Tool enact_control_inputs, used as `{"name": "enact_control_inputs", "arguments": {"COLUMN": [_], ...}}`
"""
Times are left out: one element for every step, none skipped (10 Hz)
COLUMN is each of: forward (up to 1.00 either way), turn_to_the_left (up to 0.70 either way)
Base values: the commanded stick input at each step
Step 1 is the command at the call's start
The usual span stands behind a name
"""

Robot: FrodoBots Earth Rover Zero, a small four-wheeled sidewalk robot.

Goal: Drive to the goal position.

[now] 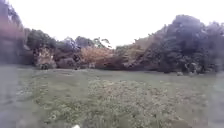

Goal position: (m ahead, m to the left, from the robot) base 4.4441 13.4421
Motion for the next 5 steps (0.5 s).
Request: {"name": "enact_control_inputs", "arguments": {"forward": [1.00,1.00,1.00,1.00,1.00], "turn_to_the_left": [0.03,0.03,0.03,0.03,0.03]}}
